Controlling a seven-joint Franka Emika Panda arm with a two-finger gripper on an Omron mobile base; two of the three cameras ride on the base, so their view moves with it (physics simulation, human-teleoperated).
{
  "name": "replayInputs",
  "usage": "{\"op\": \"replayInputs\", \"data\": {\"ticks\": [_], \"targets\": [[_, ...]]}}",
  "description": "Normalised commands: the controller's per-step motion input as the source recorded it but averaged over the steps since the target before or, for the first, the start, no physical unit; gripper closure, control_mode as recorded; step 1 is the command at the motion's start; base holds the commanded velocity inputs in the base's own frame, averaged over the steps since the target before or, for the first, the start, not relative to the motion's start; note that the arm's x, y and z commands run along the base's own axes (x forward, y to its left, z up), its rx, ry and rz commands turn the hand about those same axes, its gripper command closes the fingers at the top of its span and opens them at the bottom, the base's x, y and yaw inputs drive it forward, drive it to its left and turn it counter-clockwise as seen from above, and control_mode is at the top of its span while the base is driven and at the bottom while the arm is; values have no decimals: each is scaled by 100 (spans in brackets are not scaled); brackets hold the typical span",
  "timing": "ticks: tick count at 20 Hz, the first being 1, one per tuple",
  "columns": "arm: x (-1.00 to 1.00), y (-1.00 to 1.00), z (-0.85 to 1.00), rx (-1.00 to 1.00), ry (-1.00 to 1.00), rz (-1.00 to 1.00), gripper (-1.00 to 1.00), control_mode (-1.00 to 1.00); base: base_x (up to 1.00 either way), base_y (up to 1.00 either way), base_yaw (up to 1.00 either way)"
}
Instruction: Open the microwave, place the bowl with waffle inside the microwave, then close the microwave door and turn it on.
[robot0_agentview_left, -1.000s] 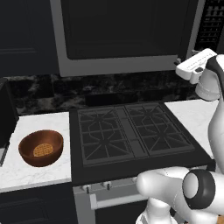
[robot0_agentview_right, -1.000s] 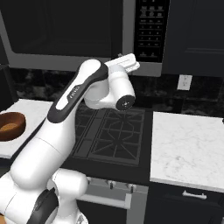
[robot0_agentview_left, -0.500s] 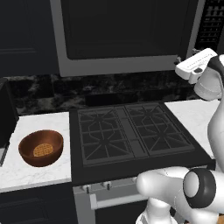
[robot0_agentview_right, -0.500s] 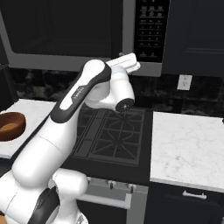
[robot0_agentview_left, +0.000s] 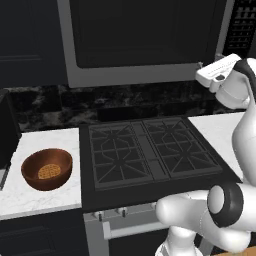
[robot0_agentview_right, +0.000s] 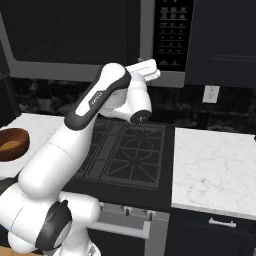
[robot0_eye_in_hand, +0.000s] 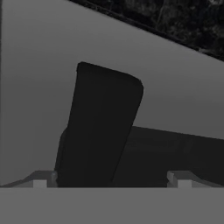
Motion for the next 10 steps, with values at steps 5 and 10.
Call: {"op": "replayInputs", "data": {"ticks": [5, 10], "targets": [[35, -6, 12, 8, 0, -5, -100, -100, 0, 0, 0], [30, -6, 6, 7, 0, -4, -100, -100, 0, 0, 0]]}}
